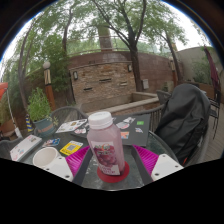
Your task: Pour water
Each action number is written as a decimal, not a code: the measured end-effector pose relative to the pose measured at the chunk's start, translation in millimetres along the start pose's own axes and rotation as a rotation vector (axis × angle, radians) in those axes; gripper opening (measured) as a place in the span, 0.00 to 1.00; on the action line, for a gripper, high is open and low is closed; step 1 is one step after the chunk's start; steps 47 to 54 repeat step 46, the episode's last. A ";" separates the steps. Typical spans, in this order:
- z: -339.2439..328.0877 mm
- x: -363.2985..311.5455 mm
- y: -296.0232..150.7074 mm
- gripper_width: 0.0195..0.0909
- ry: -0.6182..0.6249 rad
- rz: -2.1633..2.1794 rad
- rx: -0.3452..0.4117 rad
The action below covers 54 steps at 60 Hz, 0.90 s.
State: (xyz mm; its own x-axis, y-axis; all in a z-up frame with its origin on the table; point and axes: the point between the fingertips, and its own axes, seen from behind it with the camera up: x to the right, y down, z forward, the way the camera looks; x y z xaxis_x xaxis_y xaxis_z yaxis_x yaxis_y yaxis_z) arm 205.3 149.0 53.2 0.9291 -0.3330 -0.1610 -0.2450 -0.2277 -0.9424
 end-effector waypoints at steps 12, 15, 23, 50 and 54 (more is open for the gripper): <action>-89.0 -24.5 -21.1 0.90 -0.010 0.005 0.042; -119.8 -34.6 -26.0 0.90 -0.020 0.006 0.053; -203.3 -66.9 -34.5 0.90 -0.063 -0.032 0.089; -368.4 -97.4 -2.7 0.90 -0.023 -0.177 0.142; -368.4 -97.4 -2.7 0.90 -0.023 -0.177 0.142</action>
